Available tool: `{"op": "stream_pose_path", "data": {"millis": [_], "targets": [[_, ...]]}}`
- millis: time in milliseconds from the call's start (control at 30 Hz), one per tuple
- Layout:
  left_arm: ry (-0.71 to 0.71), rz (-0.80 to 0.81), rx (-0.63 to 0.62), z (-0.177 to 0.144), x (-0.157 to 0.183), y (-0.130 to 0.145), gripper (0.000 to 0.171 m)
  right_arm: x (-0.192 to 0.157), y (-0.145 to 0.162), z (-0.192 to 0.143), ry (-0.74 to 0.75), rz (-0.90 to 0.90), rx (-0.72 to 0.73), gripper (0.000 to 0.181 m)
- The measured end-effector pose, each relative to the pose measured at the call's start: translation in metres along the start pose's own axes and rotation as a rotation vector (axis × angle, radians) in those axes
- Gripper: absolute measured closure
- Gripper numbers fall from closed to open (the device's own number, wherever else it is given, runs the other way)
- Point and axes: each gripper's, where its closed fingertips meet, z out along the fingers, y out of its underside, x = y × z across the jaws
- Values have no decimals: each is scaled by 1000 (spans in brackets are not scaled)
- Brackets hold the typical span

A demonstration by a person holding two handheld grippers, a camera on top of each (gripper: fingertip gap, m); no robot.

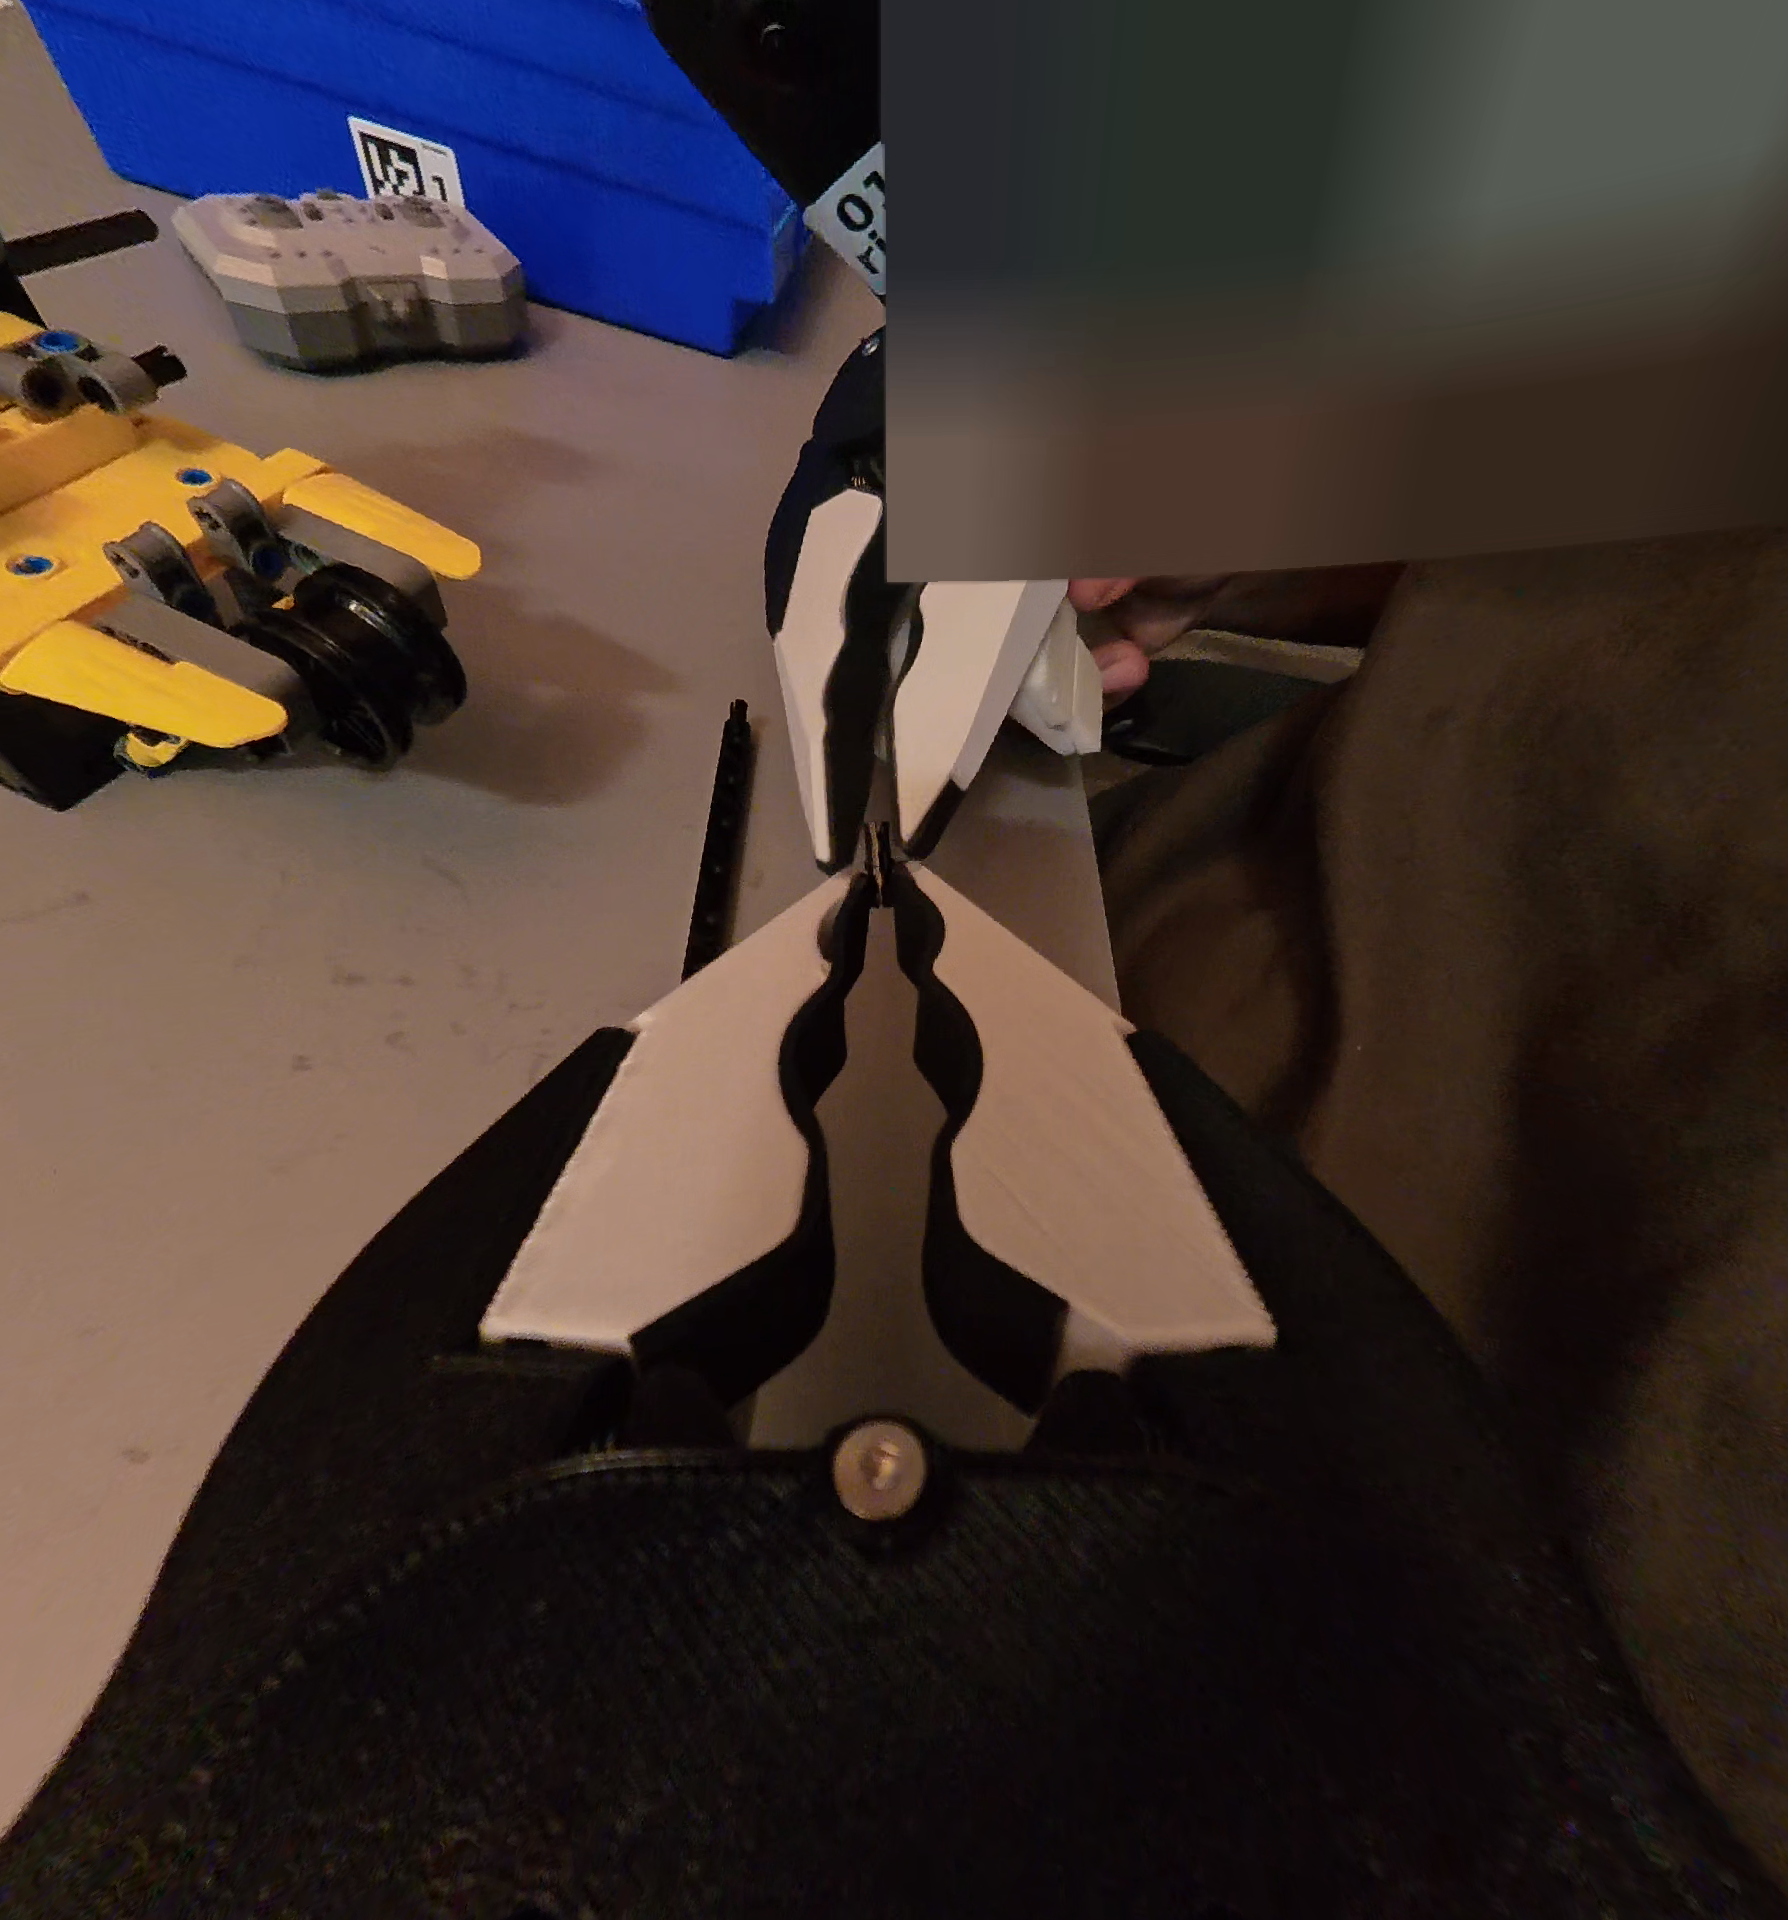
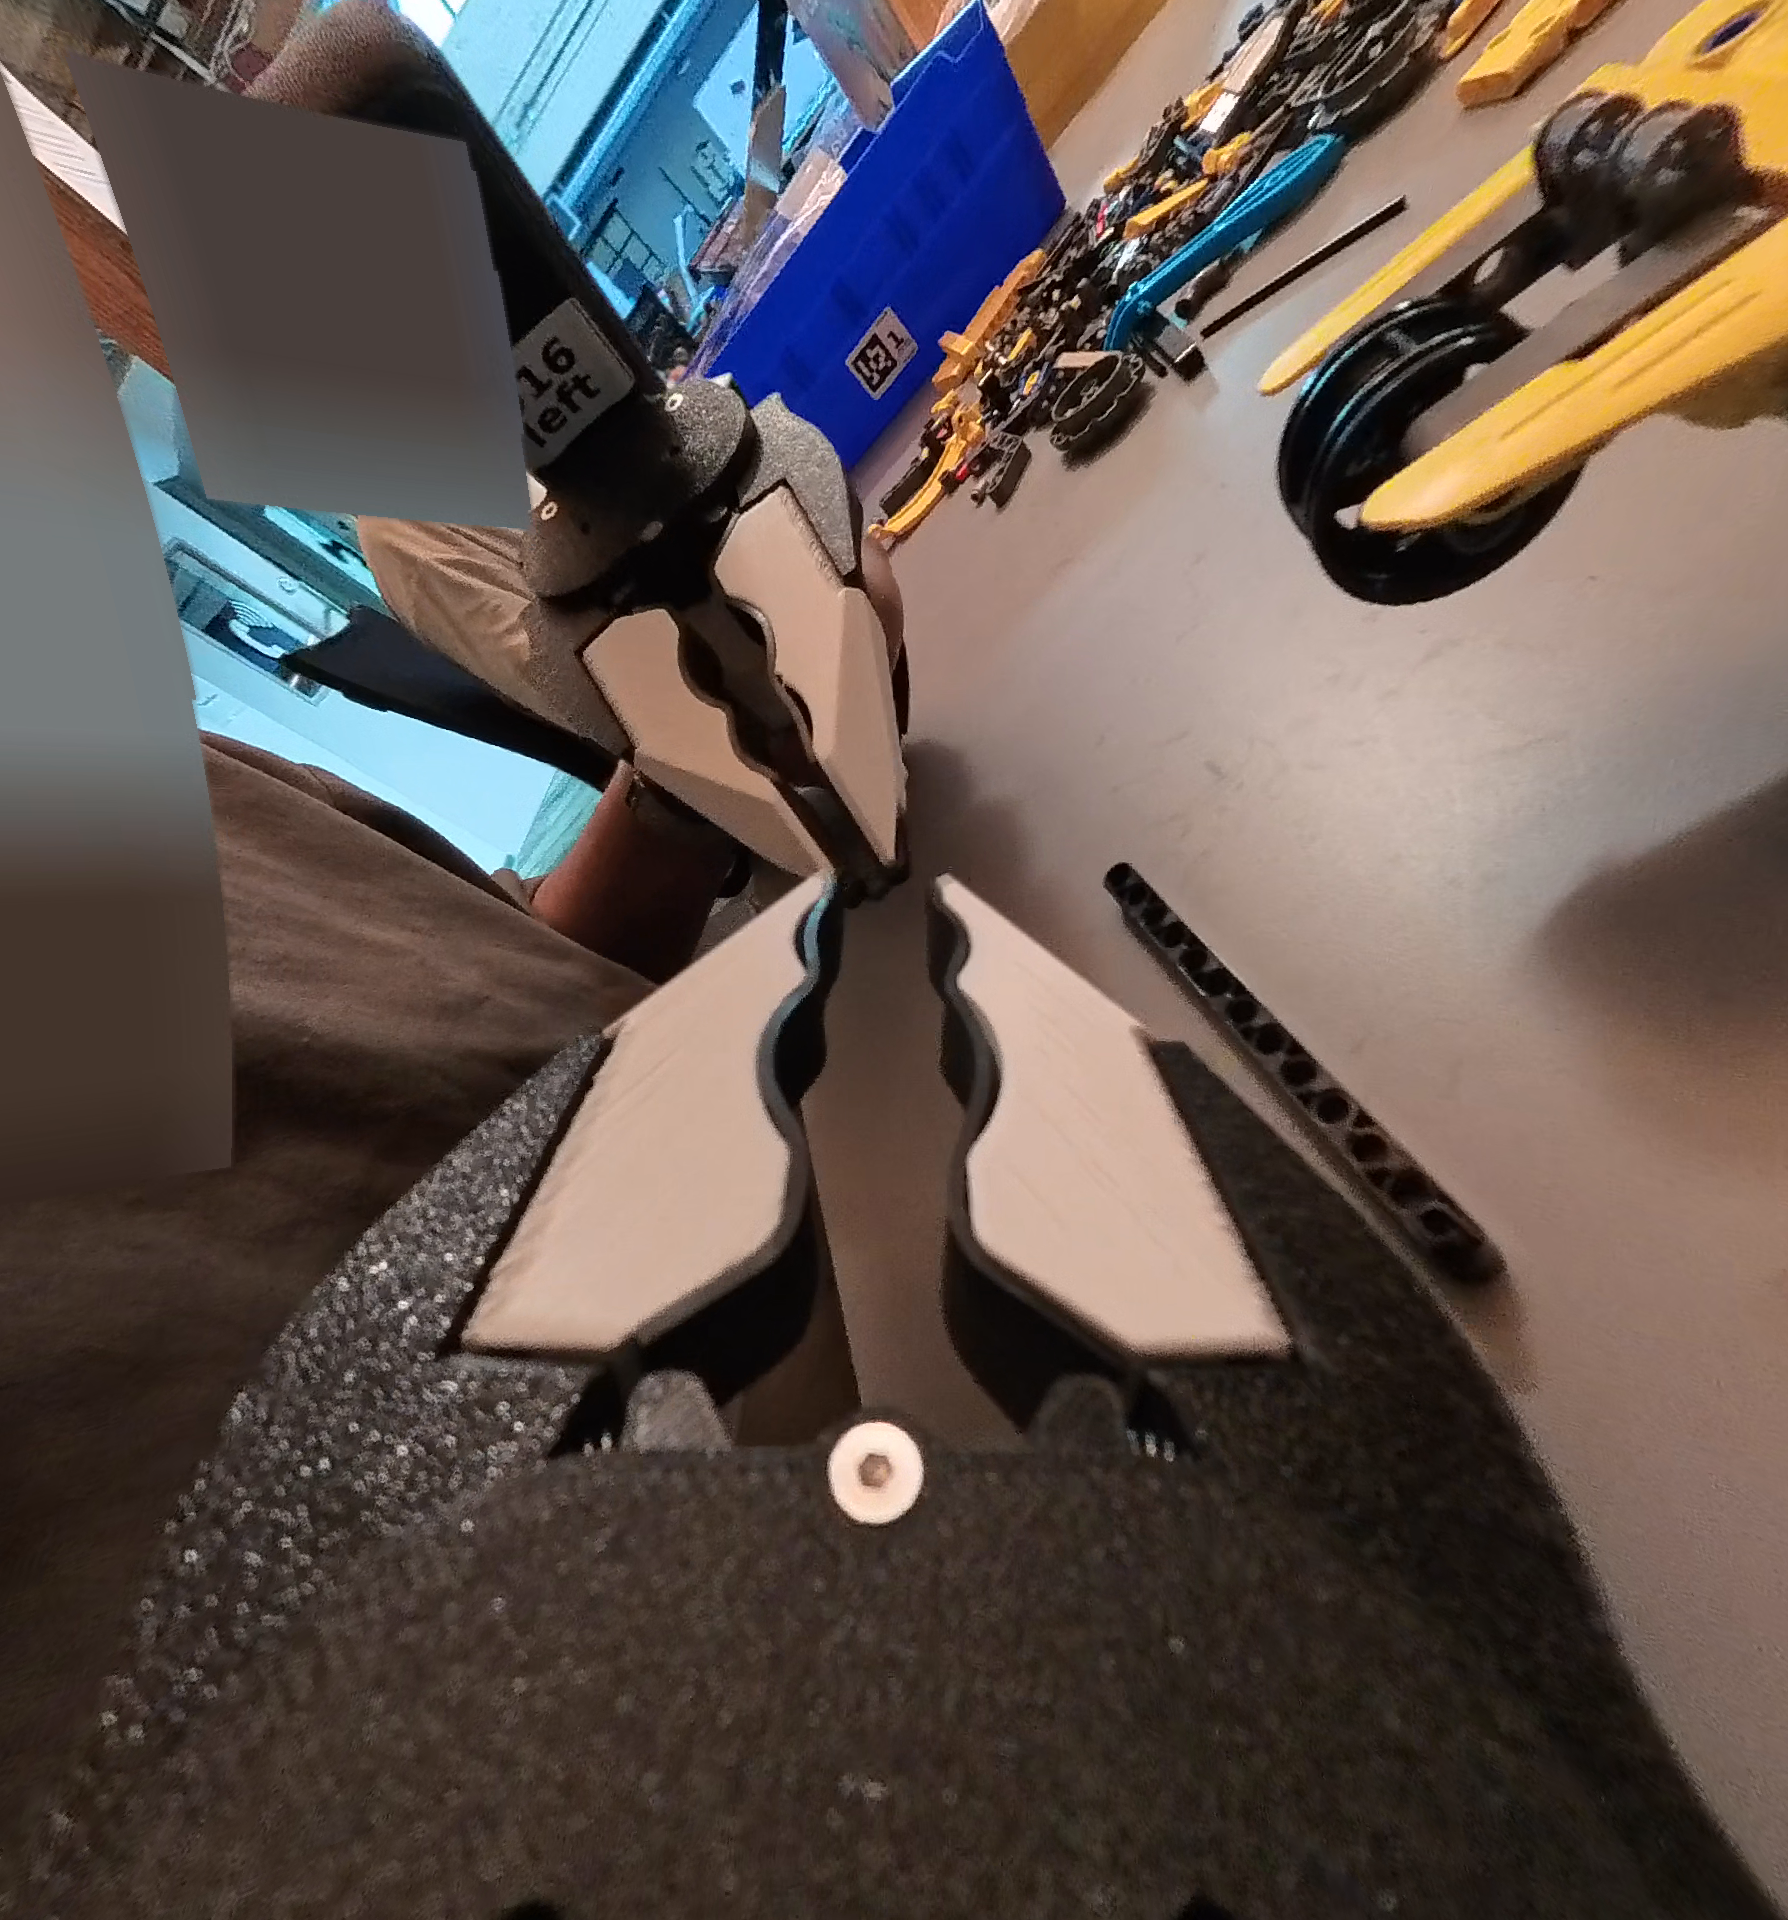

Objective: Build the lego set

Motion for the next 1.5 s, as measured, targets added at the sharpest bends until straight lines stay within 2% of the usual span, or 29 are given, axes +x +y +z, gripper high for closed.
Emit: {"op": "stream_pose_path", "data": {"millis": [100,267,433,467,667,767,833,933,1067,1133,1267,1367,1500], "targets": [[-8,13,-9,0,0,2,171,-2,1,1,-17,6,-8,177],[-11,12,0,0,0,0,171,-2,1,1,-28,13,-4,178],[-48,-69,-9,-1,-12,3,136,0,-3,-3,-9,9,23,178],[-65,-94,-29,-1,-16,6,135,2,-2,-5,8,8,19,178],[-160,-141,-181,11,-32,28,134,22,7,-12,214,-122,-66,178],[-171,-141,-232,15,-33,35,134,25,11,-12,271,-178,-100,178],[-167,-143,-250,16,-33,38,138,26,12,-11,281,-188,-107,178],[-127,-135,-278,19,-26,41,159,28,11,-11,306,-212,-113,178],[-105,-149,-282,19,-24,42,158,34,14,-9,385,-319,-187,177],[-100,-146,-283,19,-22,43,152,37,17,-5,421,-391,-232,178],[-138,-121,-289,17,-20,45,145,33,21,10,402,-464,-294,177],[-156,-139,-285,15,-20,46,149,34,20,16,407,-488,-325,177],[-158,-135,-287,15,-20,47,149,34,18,18,390,-448,-341,178]]}}
